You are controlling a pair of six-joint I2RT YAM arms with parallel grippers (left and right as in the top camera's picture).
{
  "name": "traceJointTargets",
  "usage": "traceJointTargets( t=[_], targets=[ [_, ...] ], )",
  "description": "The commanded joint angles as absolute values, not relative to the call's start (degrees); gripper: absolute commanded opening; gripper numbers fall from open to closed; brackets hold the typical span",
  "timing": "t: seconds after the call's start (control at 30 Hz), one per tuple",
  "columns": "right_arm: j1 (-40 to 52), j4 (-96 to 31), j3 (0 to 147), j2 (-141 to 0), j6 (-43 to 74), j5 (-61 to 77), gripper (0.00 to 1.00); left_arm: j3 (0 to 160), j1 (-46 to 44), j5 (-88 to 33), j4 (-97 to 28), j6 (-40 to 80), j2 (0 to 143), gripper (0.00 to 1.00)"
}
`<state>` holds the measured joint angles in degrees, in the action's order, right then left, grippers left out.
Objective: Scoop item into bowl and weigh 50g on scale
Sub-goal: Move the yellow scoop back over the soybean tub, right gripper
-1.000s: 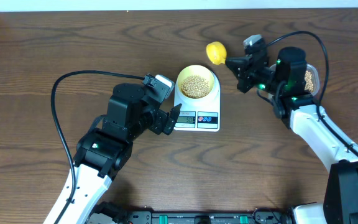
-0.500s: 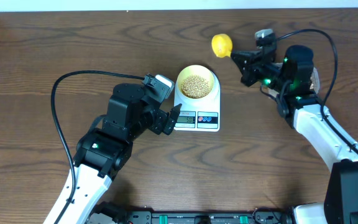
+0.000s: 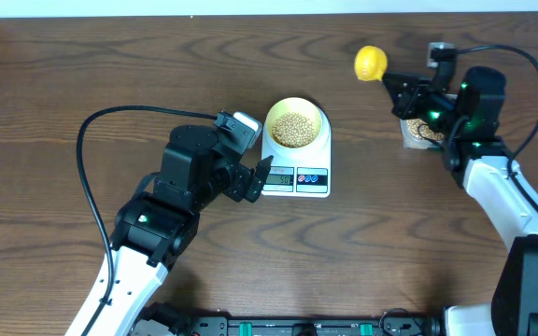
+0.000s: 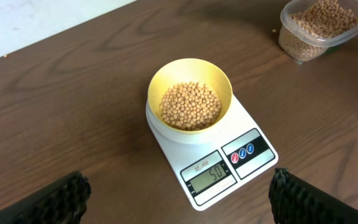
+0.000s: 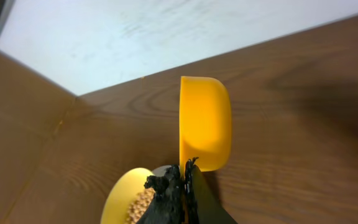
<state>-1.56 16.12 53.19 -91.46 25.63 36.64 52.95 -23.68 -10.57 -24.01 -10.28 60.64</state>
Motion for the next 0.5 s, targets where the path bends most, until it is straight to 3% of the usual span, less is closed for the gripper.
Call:
traceJointTargets(
  t=[0.0, 0.47],
  targets=[
    [-3.9, 15.4, 53.5, -90.4, 27.7, 36.5, 0.01, 52.7, -23.5, -10.4, -24.0, -10.0, 60.3, 0.94],
    [-9.9, 4.0, 53.5, -82.2, 27.6, 28.4, 0.02, 52.7, -23.5, -10.4, -24.0, -10.0, 60.3, 0.93]
  ],
)
